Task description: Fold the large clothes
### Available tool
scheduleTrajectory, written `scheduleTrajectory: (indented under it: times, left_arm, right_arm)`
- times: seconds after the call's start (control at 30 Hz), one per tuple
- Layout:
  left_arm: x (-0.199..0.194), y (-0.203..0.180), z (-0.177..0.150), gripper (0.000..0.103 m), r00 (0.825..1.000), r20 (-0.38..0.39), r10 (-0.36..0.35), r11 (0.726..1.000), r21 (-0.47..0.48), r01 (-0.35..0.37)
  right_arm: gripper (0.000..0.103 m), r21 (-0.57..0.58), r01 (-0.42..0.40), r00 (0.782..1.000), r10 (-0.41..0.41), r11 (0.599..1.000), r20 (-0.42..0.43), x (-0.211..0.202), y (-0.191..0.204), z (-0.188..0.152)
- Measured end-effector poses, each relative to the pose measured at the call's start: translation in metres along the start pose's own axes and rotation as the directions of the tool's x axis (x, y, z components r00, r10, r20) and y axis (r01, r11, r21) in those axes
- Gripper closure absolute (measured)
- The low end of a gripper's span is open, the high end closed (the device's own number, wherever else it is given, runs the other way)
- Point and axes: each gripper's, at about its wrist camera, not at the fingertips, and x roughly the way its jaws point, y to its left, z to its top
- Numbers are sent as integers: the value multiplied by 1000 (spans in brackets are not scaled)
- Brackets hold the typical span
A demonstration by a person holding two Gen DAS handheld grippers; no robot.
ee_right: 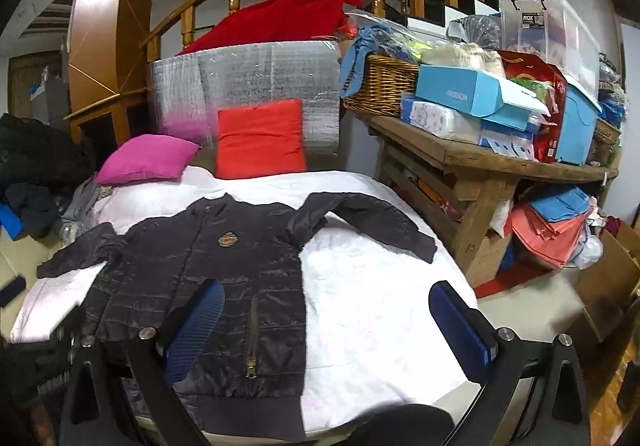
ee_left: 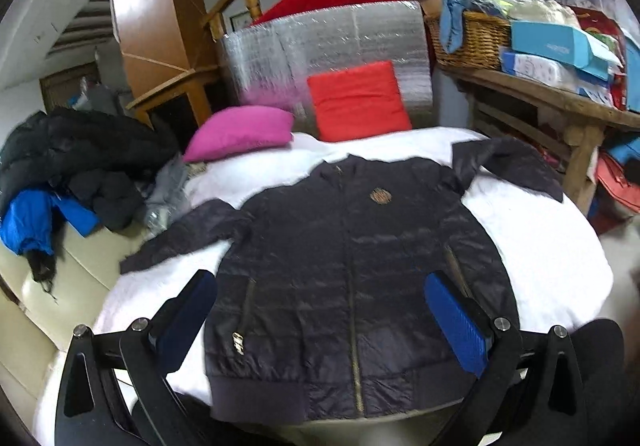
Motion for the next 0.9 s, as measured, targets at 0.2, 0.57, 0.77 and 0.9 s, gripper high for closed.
scheduleTrajectory:
  times: [0.2, 0.57, 0.77, 0.9]
  left_arm:
    - [23, 14, -16, 0, 999, -46, -20, 999, -41, 18]
    - [52, 88, -21, 0, 994, -91, 62, 985, -153, -75]
    - [54, 132, -14, 0, 988, -92, 121, 972, -191, -137]
    - [40, 161, 1, 0, 984, -39, 175, 961, -211, -180]
  right_arm:
    - [0, 3, 16, 999, -16, 1000, -52, 26, 0, 12]
    - [0, -48, -40, 995, 35, 998, -89, 55, 64, 19]
    - [0, -73, -72, 993, 65, 995, -95, 66, 99, 30]
    - [0, -77, -89, 994, 84, 993, -65, 60, 118, 48]
